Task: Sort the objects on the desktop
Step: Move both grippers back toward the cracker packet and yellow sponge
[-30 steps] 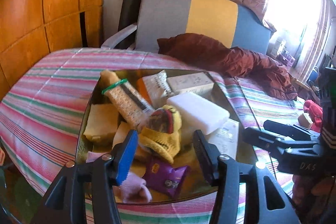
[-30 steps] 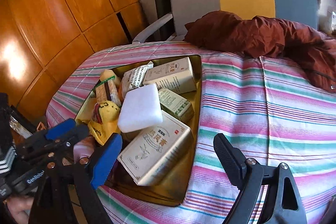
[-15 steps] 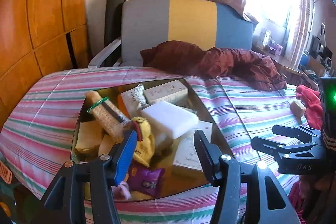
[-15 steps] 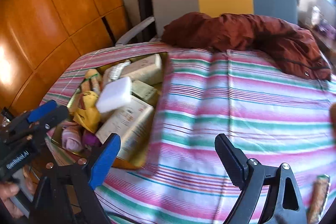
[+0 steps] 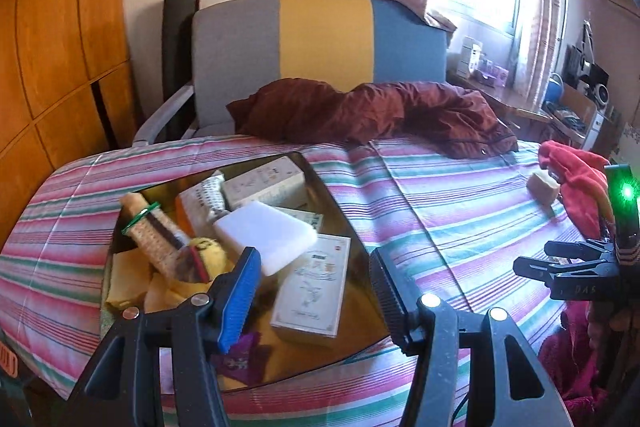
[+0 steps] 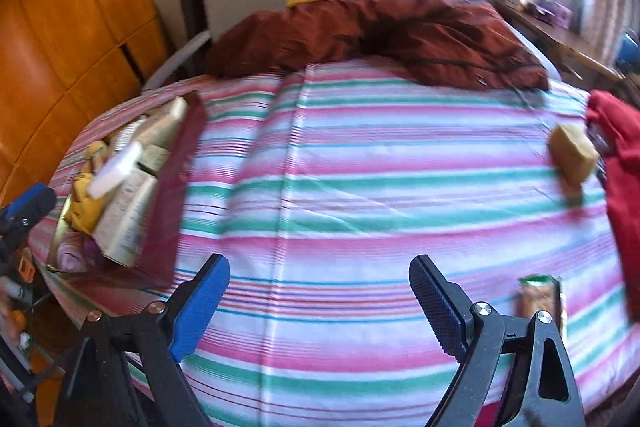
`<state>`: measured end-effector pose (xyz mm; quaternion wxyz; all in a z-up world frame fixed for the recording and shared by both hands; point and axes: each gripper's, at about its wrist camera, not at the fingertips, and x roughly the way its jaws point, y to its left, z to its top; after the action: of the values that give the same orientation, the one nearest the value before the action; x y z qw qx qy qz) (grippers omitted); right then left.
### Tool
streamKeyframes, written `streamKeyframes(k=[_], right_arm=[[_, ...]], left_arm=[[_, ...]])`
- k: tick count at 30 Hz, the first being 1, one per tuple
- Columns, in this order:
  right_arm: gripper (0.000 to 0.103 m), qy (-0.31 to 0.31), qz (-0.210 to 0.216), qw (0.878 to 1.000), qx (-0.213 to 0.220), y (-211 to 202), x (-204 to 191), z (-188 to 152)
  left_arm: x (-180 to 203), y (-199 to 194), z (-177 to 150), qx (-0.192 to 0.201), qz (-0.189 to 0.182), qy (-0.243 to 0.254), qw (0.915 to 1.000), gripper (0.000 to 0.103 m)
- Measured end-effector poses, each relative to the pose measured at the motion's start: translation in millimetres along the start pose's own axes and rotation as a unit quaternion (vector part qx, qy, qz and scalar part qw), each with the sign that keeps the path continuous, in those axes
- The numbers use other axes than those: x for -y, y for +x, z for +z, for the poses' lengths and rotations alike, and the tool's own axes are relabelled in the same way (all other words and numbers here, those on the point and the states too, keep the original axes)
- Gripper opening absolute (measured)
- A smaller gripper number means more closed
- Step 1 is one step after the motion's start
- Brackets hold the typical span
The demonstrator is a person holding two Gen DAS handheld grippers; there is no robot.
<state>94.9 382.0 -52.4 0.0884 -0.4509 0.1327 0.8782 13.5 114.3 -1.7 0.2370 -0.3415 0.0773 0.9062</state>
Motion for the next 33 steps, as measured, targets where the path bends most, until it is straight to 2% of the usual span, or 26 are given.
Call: streamKeyframes(k=[6, 14, 19, 23, 27, 29, 33], right_arm=[[0.092, 0.034, -0.022, 0.999, -0.008, -5.6, 33.8, -9.8], [0.092, 0.044, -0.051, 0.998, -0.014, -14.0, 57.6, -13.5], [0.092, 0.058, -0.076, 0.995, -0.037, -15.0, 83.3, -16.0], [0.092, 0.081, -0.096, 0.99, -0.059, -13.8, 110.8, -18.4], [0.092, 0.137, -0.087, 0.983, -0.081, -11.5, 143.4, -21.3], [0.092, 0.16, -0.1, 0.978, -0.089, -10.7, 156.6, -21.2], [0.092, 0.171, -0.106, 0.973, -0.112, -1.4, 167.6, -19.6]], left_arm=[[14.9, 4.6, 2.1, -0.002, -0.013, 0.014, 0.9998, 0.057], [36.2, 10.1, 6.5, -0.003, -0.032, 0.034, 0.9989, 0.057], [48.3, 12.3, 9.7, -0.001, -0.045, 0.047, 0.9979, 0.057], [57.5, 14.7, 11.7, -0.002, -0.056, 0.055, 0.9969, 0.057], [64.7, 16.5, 13.2, -0.001, -0.068, 0.06, 0.9959, 0.057], [66.7, 18.2, 13.3, -0.002, -0.071, 0.061, 0.9956, 0.057], [69.9, 22.4, 11.7, -0.009, -0.077, 0.063, 0.995, 0.057]])
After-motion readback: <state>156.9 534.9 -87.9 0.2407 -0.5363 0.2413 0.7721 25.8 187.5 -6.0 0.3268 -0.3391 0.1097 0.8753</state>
